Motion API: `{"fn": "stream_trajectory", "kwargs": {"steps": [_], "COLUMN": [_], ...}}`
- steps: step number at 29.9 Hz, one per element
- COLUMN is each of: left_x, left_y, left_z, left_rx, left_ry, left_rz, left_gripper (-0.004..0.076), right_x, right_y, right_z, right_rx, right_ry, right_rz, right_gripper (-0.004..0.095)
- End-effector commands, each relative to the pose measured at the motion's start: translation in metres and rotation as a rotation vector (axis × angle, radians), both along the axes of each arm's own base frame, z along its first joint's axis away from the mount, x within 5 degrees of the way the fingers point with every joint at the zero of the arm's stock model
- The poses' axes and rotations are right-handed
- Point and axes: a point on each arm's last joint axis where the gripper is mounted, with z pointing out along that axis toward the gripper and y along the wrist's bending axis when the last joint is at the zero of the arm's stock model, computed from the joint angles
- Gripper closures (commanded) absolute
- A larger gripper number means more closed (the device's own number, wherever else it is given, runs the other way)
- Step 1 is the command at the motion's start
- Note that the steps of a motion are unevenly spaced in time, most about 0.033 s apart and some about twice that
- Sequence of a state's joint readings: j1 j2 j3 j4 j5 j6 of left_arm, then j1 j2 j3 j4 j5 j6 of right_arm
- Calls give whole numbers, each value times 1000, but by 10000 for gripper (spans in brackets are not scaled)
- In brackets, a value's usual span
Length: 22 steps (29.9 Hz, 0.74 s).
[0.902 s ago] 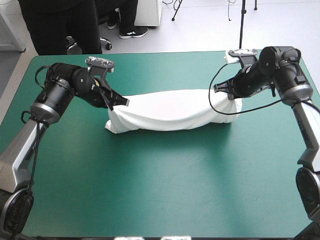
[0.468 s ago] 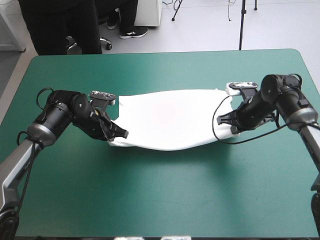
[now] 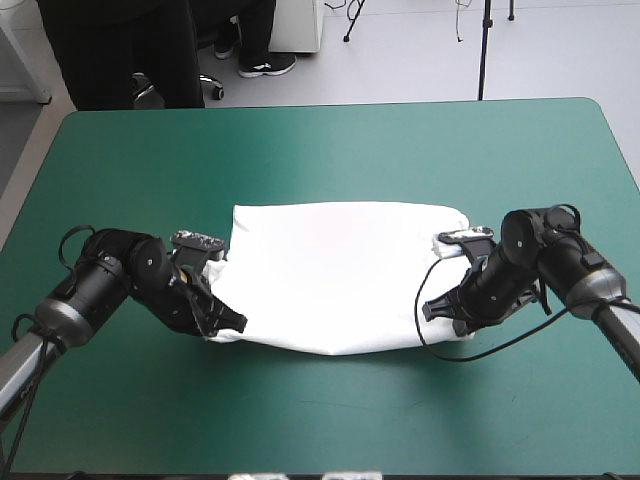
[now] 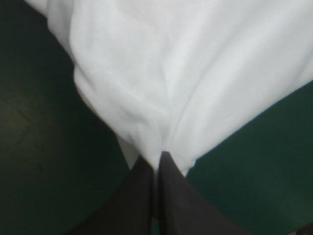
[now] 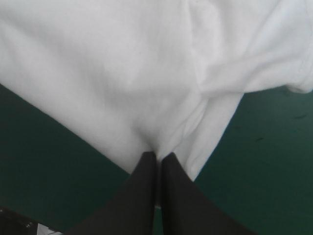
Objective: Fold the cloth
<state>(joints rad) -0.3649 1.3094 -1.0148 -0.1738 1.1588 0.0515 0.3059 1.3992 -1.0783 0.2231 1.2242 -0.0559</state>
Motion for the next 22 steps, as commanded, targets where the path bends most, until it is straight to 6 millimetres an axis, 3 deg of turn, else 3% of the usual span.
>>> {"fn": "stream_trajectory", "kwargs": {"steps": [1, 8, 12, 18, 22], "left_x": [-10, -8, -4, -8, -9], "left_y": [0, 1, 0, 4, 10], "left_z": [5, -5, -6, -10, 6], "left_rx": [-43, -37, -37, 34, 86], "left_ry": [-25, -49, -80, -5, -14], "left_rz": [16, 23, 15, -34, -32], "left_gripper": [733, 732, 706, 436, 264], "right_x": [-14, -17, -16, -17, -14], "right_y": [-2, -5, -7, -7, -8], "right_z": [6, -4, -4, -2, 18], "right_rx": [17, -15, -32, -39, -36], "right_ry": [1, 13, -6, 11, -70], "right_rz": [2, 6, 38, 32, 31], "right_gripper": [925, 912, 774, 377, 308]}}
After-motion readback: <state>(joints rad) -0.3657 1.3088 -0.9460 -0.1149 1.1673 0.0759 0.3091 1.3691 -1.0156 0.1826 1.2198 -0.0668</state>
